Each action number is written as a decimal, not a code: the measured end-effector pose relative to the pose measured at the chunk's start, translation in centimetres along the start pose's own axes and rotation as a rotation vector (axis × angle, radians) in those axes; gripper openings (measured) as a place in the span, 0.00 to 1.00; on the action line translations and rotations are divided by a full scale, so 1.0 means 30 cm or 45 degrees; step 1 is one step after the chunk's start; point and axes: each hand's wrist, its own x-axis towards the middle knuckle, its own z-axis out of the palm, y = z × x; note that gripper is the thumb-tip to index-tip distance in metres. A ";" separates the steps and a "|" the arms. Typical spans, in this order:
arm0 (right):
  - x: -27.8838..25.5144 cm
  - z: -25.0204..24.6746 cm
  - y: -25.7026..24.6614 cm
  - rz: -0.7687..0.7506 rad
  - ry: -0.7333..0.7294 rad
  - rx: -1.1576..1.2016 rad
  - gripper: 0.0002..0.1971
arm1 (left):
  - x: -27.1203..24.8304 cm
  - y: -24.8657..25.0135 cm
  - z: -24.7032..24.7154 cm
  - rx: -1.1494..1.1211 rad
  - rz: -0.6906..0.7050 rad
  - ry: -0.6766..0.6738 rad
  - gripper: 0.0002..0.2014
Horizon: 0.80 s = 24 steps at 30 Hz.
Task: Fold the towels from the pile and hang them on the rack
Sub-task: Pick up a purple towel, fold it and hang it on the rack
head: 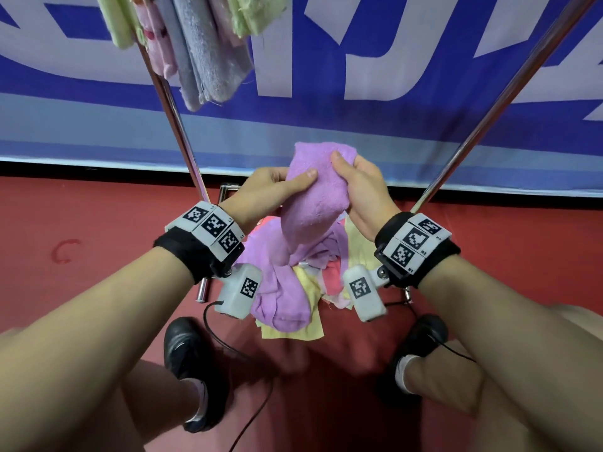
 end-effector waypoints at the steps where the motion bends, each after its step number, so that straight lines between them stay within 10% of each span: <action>1: 0.006 -0.006 -0.007 -0.023 0.034 -0.024 0.14 | 0.001 0.002 -0.005 0.031 0.037 0.021 0.24; 8: -0.004 -0.016 0.002 0.214 -0.143 0.122 0.29 | 0.003 0.029 0.000 -0.099 0.189 0.176 0.16; 16: -0.041 0.006 0.035 0.270 -0.217 0.115 0.14 | 0.015 0.000 -0.009 0.007 0.247 0.367 0.13; 22: -0.028 0.056 0.003 0.411 -0.235 0.114 0.18 | 0.021 0.041 -0.037 0.244 0.223 0.571 0.29; 24: -0.053 0.078 -0.034 0.397 -0.448 -0.023 0.13 | 0.005 0.061 -0.052 0.315 0.370 0.381 0.26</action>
